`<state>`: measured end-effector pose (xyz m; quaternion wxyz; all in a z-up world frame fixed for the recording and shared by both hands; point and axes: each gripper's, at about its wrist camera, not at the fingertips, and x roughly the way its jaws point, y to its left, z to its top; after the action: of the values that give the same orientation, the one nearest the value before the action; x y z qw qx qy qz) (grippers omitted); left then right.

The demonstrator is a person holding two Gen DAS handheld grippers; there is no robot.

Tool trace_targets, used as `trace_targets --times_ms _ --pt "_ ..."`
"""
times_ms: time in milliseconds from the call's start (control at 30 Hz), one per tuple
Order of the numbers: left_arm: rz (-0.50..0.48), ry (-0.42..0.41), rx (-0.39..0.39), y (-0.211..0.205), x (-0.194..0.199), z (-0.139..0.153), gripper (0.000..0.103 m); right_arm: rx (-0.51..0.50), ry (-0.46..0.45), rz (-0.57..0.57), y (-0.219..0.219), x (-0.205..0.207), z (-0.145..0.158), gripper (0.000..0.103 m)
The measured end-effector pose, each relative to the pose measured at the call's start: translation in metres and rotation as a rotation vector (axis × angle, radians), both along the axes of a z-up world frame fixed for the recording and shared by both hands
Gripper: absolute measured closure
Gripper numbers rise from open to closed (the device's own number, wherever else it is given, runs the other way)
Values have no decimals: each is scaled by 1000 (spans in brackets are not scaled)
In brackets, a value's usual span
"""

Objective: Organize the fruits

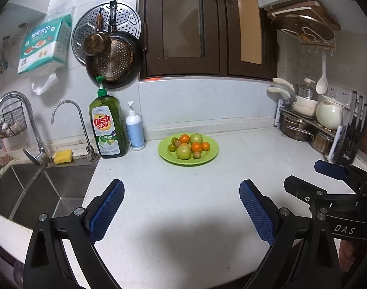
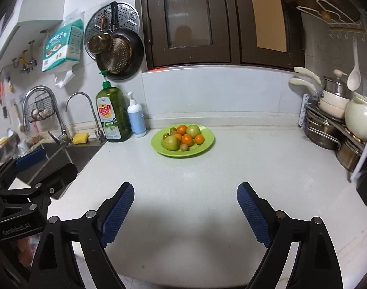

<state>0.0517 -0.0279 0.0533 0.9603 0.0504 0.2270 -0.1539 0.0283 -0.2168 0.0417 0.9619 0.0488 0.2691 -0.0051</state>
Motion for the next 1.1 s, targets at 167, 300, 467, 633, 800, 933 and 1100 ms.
trace_targets --times_ms 167,300,467,633,800,933,1100 --pt "0 -16 6 1 -23 0 2 -5 -2 -2 1 -23 0 15" --pt "2 -22 9 2 -36 0 1 -4 -2 -6 1 -35 1 15" --pt "18 -33 15 5 -46 1 0 -17 -14 -12 1 -48 4 15" --pt "44 -40 26 8 -53 2 0 -26 -21 -14 3 -56 5 15" --pt "68 -46 37 12 -58 2 0 -26 -25 -16 4 -60 5 15" --pt "76 -41 38 14 -60 1 0 -29 -23 -17 6 -64 3 15" --pt "91 -46 44 17 -63 0 0 -34 -20 -15 8 -65 2 15"
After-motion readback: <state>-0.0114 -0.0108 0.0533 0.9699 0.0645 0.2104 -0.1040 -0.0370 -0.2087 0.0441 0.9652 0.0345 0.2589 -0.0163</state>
